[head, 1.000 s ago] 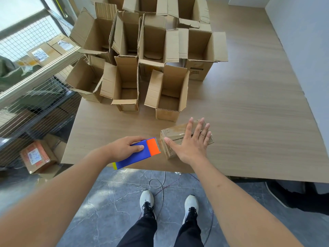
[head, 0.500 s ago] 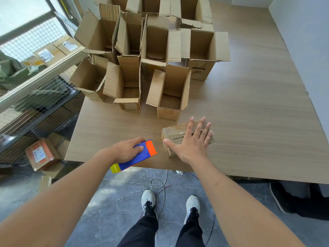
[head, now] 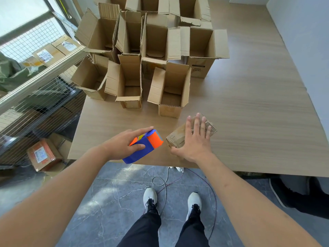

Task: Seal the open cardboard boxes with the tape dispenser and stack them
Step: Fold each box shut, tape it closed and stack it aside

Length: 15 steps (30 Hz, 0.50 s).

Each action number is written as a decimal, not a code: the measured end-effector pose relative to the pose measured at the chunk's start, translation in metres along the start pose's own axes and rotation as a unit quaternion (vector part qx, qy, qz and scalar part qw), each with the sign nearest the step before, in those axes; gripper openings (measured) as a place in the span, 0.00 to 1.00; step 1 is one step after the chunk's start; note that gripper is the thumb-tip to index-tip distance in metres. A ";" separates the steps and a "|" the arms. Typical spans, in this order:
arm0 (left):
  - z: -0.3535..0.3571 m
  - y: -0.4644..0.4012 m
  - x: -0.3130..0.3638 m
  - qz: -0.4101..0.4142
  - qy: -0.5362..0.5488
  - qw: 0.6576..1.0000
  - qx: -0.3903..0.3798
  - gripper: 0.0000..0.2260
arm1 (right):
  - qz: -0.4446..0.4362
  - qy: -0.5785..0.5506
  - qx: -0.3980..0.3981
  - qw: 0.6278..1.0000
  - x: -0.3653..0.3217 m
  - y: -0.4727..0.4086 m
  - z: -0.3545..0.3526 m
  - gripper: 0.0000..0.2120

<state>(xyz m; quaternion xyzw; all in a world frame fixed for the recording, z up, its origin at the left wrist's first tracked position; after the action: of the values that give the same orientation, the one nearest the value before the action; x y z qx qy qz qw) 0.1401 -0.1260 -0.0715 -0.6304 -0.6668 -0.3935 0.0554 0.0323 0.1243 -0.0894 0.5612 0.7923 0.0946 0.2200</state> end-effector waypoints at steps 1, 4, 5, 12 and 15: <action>0.000 0.000 0.004 0.011 -0.010 1.000 -0.004 0.30 | -0.004 -0.003 0.001 1.000 0.005 0.004 -0.003 0.67; 0.001 -0.005 0.016 0.036 -0.027 0.999 -0.007 0.31 | -0.011 0.012 0.020 1.000 0.016 0.015 -0.011 0.63; 0.001 -0.007 0.021 0.041 -0.027 0.999 -0.007 0.31 | -0.018 0.024 0.019 0.999 0.018 0.017 -0.012 0.62; 0.004 -0.015 0.051 0.083 -0.027 0.996 0.014 0.31 | -0.090 0.048 -0.048 0.994 0.045 0.004 -0.030 0.62; 0.007 -0.016 0.063 0.093 -0.026 0.995 0.037 0.32 | -0.131 0.034 -0.072 0.988 0.057 -0.001 -0.039 0.61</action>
<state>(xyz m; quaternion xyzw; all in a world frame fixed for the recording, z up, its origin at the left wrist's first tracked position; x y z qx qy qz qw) 0.1168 -0.0701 -0.0478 -0.6972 -0.6208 -0.3453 0.0970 -0.0023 0.1806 -0.0691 0.4315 0.8571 0.1407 0.2437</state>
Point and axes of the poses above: each hand's wrist, its own y-axis away from the middle knuckle, its own z-axis out of the palm, x = y × z, the point moved 4 cm from there along -y, towards the middle knuckle, and after that the axes turned 8 degrees about -y, right-handed, at the moved point
